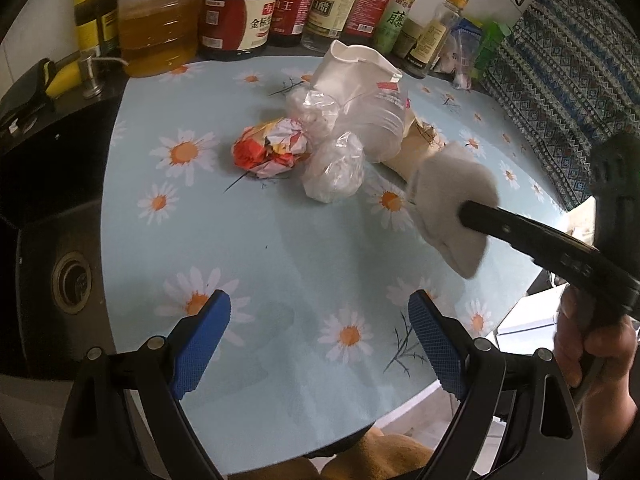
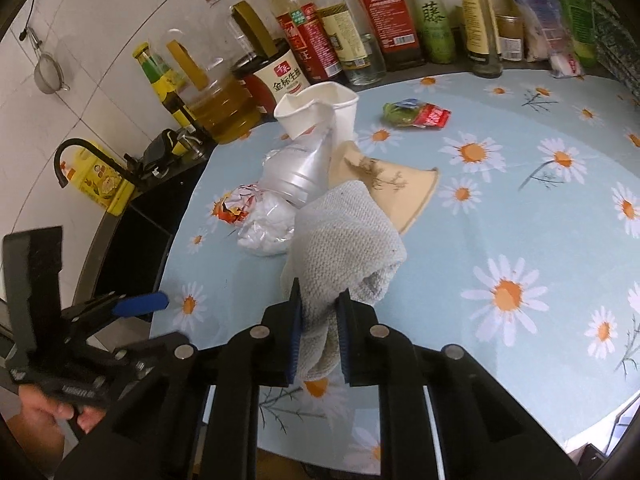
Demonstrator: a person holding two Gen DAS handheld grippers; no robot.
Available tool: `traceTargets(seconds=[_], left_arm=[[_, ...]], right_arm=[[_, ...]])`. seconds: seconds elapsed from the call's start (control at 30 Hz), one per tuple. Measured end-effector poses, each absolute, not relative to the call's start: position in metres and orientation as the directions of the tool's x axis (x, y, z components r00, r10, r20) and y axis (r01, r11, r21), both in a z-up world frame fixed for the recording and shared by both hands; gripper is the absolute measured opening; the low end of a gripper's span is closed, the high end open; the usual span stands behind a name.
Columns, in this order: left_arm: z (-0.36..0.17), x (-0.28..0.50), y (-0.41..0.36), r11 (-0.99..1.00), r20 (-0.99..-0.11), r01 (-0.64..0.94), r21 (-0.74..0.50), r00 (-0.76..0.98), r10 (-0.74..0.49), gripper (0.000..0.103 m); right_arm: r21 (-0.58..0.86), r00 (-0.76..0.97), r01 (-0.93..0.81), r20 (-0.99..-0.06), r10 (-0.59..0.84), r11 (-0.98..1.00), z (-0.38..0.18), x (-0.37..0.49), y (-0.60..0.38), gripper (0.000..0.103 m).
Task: Collect trash
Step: 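Grasp a white cloth wad with the right tool while the left tool grasps a clear plastic bag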
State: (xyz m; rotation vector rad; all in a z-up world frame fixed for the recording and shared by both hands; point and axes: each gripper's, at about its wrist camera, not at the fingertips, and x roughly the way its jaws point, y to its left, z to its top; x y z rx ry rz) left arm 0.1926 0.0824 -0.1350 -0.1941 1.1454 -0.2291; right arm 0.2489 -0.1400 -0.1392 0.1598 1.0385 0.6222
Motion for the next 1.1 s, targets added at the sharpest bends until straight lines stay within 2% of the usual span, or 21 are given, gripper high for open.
traceTargets(seconds=[0.67, 0.9, 1.07, 1.1], left_arm=[[-0.138, 0.27, 0.044, 0.958, -0.867, 0.218, -0.187, 0.422, -0.265, 0.086], [-0.147, 0.289, 0.038, 0.959, -0.881, 0.231, -0.166, 0.402, -0.249, 0.064], [-0.157, 0.297, 0.039, 0.961, -0.893, 0.228, -0.158, 0.383, -0.238, 0.059], [-0.159, 0.298, 0.04, 0.96, -0.895, 0.228, -0.16, 0.376, -0.238, 0.055]], right_arm=[[0.448, 0.383, -0.337, -0.738, 0.556, 0.828, -0.135, 0.219, -0.194, 0.017], [0.452, 0.379, -0.329, -0.741, 0.554, 0.829, -0.137, 0.216, -0.194, 0.017], [0.452, 0.382, -0.325, -0.741, 0.553, 0.831, -0.137, 0.217, -0.195, 0.017], [0.454, 0.381, -0.323, -0.741, 0.553, 0.83, -0.137, 0.217, -0.195, 0.017]])
